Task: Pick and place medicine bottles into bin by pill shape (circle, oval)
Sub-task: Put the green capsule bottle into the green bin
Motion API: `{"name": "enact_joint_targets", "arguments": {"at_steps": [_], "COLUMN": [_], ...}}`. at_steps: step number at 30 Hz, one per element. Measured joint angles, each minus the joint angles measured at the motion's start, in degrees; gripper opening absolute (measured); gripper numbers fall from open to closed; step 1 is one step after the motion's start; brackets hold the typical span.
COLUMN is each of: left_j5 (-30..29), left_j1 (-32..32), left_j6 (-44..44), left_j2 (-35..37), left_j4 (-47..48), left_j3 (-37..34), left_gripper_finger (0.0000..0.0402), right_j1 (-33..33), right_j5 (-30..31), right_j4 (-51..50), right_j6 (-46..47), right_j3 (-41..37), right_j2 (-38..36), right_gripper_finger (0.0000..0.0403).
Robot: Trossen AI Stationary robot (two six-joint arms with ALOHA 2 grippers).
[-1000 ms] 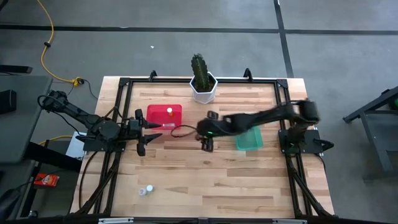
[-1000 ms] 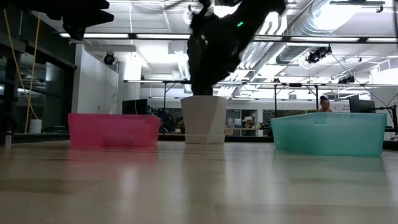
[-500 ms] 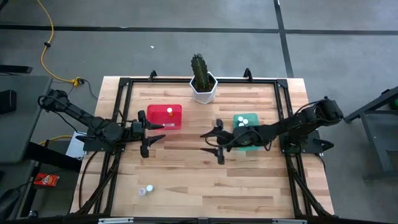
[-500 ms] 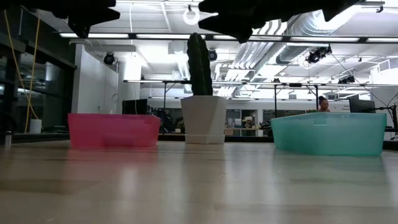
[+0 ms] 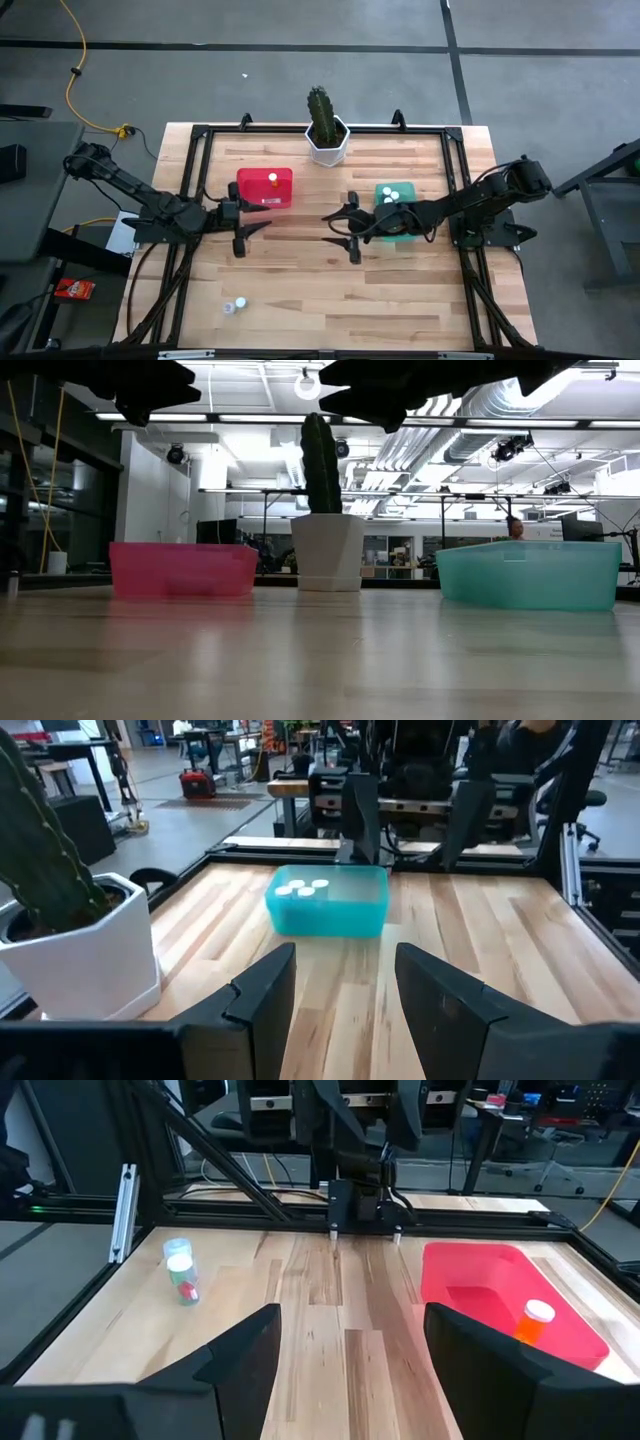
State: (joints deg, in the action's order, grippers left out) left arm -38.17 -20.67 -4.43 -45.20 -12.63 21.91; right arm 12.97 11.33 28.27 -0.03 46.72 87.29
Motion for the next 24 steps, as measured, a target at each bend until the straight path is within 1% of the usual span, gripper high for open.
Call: {"name": "enact_joint_targets", "arguments": {"at_steps": [2,4,6,8,11,13,18,21,24], "left_j5": [1.0,4.3,6.9,8.1,7.5,7.6,9.6,12.0,13.7], "left_j1": [0.0,0.0,-0.2,-1.4,-4.4,-7.0,-14.6,-19.2,-23.1], "left_j6": [-2.3,-4.2,-5.3,-6.4,-8.5,-11.3,-23.8,-29.3,-33.0], "left_j2": [-0.4,-1.0,-2.1,-3.9,-7.3,-10.2,-18.9,-25.0,-31.0], "left_j4": [-1.2,-1.3,1.3,4.6,12.0,18.9,36.5,42.5,46.0], "left_j3": [0.0,0.9,2.9,6.0,11.0,15.1,25.2,29.8,32.4], "left_gripper_finger": [0.0163,0.0163,0.0163,0.0163,0.0163,0.0163,0.0163,0.0163,0.0163], "right_j1": [0.0,0.0,0.0,-0.1,-0.1,-0.1,-0.1,-0.1,-0.1], "right_j5": [0.0,0.0,0.0,0.0,0.0,-0.1,-0.3,-0.3,-0.3], "right_j4": [-0.2,-0.2,-0.2,-0.3,-0.6,-1.2,-2.5,-2.8,-2.8], "right_j6": [0.0,0.0,0.0,0.0,0.0,0.0,0.0,0.0,0.0], "right_j3": [0.0,0.0,0.0,0.0,0.0,0.0,0.0,0.0,0.0], "right_j2": [0.0,0.0,0.0,0.0,0.0,0.0,0.0,0.0,0.1], "right_gripper_finger": [0.024,0.024,0.024,0.024,0.024,0.024,0.024,0.024,0.024]}}
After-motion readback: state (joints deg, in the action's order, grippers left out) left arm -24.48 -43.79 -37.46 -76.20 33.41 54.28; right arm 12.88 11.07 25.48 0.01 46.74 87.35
